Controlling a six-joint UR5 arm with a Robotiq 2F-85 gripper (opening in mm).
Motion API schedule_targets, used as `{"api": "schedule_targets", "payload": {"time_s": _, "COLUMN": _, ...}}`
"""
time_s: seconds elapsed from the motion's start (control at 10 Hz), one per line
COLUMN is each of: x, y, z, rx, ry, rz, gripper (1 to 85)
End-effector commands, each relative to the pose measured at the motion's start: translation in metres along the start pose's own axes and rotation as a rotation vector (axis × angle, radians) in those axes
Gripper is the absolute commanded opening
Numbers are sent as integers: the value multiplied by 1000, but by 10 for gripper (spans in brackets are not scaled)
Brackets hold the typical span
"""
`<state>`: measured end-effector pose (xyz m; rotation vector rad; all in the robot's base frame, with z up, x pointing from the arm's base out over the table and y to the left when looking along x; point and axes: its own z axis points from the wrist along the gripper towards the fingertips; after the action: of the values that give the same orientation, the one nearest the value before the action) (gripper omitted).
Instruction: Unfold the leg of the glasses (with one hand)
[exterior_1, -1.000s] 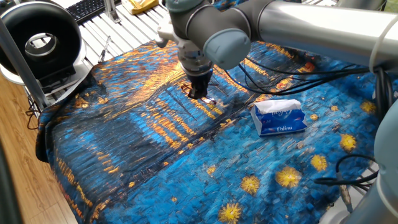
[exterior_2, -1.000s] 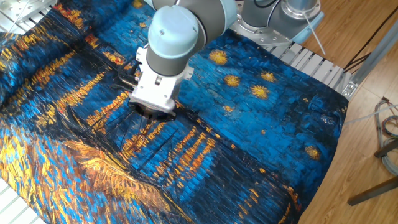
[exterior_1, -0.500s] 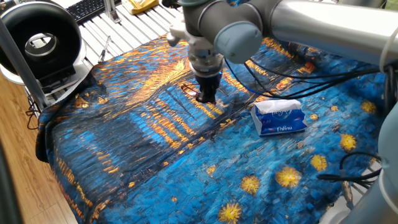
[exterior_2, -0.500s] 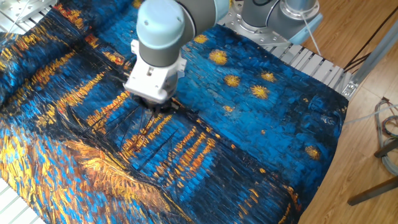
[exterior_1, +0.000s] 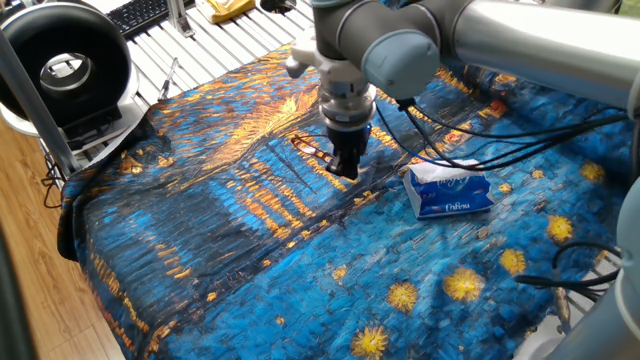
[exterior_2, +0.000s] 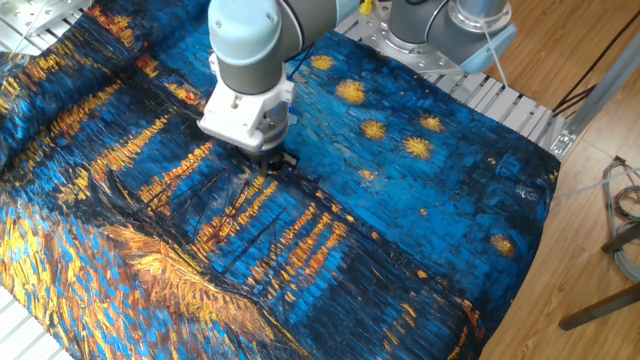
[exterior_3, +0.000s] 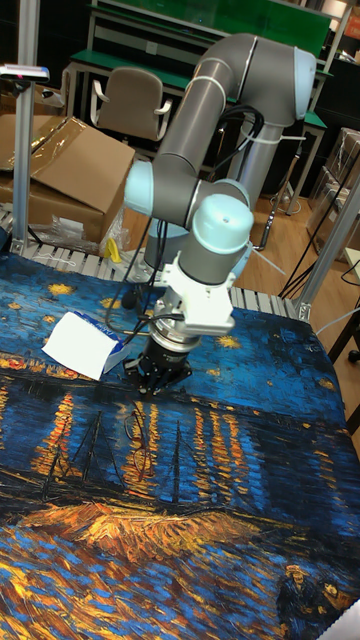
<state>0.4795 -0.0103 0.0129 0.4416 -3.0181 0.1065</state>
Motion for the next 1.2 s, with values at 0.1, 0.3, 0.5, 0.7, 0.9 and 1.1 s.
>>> {"api": "schedule_targets", "payload": {"time_s": 0.1, "x": 14, "y": 3, "z": 4, "rx": -50, "ry": 12, "rz": 14, "gripper": 10}}
{"api": "schedule_targets", "payload": {"time_s": 0.3, "x": 15, "y": 2, "z": 5, "rx": -61, "ry": 7, "rz": 2, "gripper": 10}}
{"api": "schedule_targets", "payload": {"time_s": 0.5, "x": 15, "y": 1, "z": 6, "rx": -63, "ry": 3, "rz": -17, "gripper": 10}}
{"api": "schedule_targets", "payload": {"time_s": 0.7, "x": 12, "y": 2, "z": 7, "rx": -73, "ry": -11, "rz": -53, "gripper": 10}}
{"api": "schedule_targets", "payload": {"time_s": 0.9, "x": 12, "y": 2, "z": 9, "rx": -88, "ry": -17, "rz": -76, "gripper": 10}}
{"api": "schedule_targets", "payload": {"time_s": 1.1, "x": 13, "y": 0, "z": 8, "rx": -101, "ry": -14, "rz": -103, "gripper": 10}}
